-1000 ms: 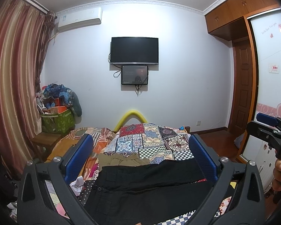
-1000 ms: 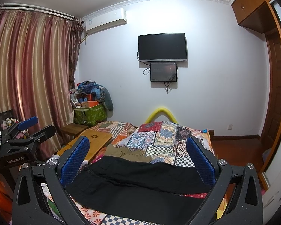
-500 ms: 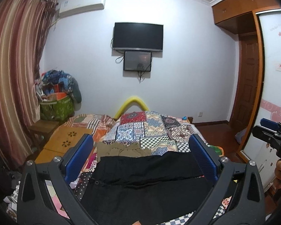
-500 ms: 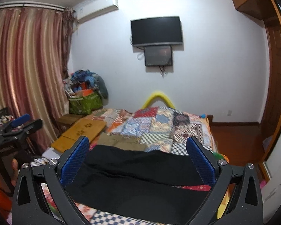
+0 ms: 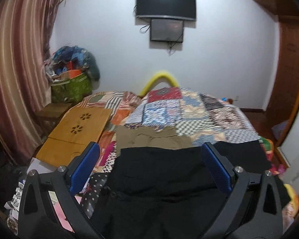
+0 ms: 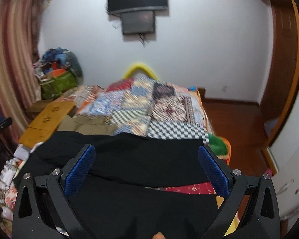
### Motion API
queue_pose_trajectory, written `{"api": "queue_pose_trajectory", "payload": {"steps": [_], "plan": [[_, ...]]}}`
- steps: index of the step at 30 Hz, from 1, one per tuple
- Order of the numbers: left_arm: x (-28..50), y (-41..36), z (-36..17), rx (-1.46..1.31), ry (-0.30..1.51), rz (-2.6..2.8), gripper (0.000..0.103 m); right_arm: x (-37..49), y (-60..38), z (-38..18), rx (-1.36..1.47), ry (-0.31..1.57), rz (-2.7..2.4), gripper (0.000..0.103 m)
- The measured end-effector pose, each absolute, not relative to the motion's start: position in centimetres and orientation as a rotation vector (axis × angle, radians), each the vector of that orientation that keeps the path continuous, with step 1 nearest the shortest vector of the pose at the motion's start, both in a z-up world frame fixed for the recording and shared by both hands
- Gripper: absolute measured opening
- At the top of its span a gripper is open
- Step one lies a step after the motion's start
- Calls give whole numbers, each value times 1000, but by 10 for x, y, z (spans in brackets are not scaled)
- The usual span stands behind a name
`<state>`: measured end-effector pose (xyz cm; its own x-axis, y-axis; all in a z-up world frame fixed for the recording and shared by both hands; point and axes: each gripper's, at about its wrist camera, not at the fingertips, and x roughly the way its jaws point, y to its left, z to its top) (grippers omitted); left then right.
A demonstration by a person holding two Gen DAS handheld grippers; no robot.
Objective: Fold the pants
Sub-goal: 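Lower both tools onto the black trousers' waistband edge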
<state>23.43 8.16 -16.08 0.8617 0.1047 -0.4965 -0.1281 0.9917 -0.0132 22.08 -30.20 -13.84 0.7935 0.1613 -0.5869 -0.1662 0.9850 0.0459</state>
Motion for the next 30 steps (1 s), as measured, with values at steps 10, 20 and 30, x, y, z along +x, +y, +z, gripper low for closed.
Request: {"api": "queue_pose_trajectory", "payload": {"steps": [10, 20, 30], "plan": [[328, 120, -236, -8, 646, 129, 103, 296, -346, -200, -59, 741, 75, 101], [417, 145, -314, 29, 870, 146, 89, 355, -364, -255, -114, 818, 65, 101], [463, 173, -373, -103, 1103, 211, 85, 409, -410, -288, -29, 883, 24, 101]]}}
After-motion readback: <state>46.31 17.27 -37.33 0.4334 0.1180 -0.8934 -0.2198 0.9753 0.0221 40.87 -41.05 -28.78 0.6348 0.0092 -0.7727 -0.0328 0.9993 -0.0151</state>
